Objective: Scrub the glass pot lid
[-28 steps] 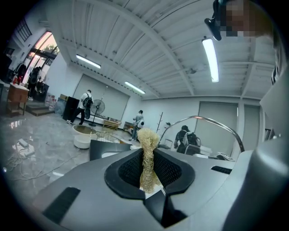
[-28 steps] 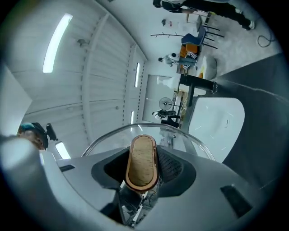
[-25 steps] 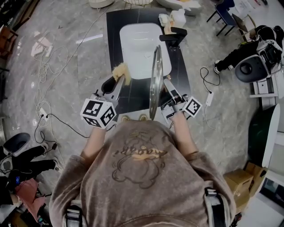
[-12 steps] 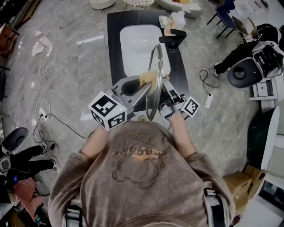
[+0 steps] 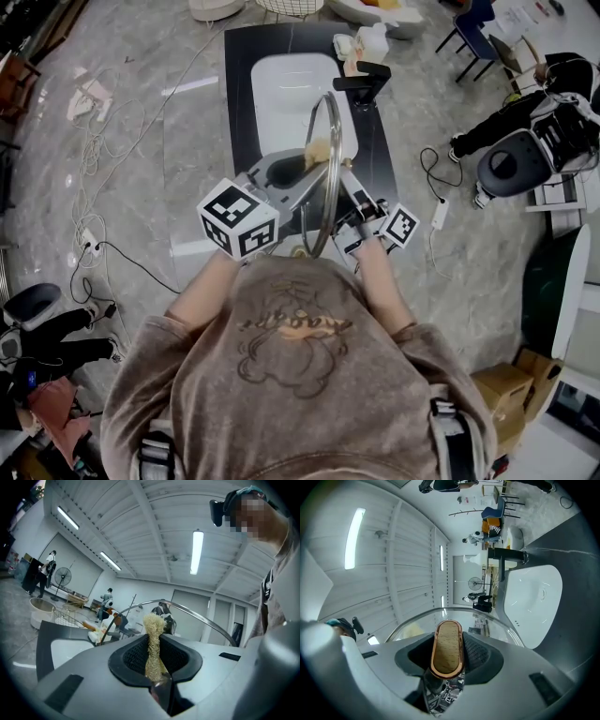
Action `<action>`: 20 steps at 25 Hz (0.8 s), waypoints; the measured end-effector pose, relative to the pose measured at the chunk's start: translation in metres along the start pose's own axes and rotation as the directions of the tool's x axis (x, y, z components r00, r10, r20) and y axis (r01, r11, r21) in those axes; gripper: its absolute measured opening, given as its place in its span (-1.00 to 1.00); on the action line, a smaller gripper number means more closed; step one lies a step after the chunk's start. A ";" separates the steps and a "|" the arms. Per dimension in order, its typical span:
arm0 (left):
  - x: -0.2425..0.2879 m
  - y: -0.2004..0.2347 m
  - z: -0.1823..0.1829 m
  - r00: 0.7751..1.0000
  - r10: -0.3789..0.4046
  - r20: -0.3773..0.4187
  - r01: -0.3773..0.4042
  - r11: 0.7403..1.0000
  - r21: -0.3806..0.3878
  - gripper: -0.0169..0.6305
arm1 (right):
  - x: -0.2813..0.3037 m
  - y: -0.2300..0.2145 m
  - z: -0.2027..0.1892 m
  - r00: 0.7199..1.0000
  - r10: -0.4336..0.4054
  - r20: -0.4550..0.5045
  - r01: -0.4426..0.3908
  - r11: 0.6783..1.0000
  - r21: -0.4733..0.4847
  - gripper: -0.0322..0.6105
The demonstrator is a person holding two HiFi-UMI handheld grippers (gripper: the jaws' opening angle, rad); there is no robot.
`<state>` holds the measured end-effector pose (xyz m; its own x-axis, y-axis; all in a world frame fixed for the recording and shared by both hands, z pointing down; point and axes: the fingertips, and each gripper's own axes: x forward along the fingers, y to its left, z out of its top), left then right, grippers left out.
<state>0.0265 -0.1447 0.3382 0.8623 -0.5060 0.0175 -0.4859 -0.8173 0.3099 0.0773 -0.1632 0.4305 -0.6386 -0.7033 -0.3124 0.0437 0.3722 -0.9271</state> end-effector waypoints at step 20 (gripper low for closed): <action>0.021 0.092 -0.021 0.981 0.184 -0.055 -0.184 0.983 -0.001 -0.75 | 0.003 0.017 -0.032 0.995 0.056 -0.084 -0.054 0.998 0.016 -0.36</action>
<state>0.0030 -0.2245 0.3874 0.7647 -0.6319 0.1263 -0.6363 -0.7097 0.3025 0.0519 -0.1394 0.4204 -0.6975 -0.6280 -0.3450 0.0909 0.4000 -0.9120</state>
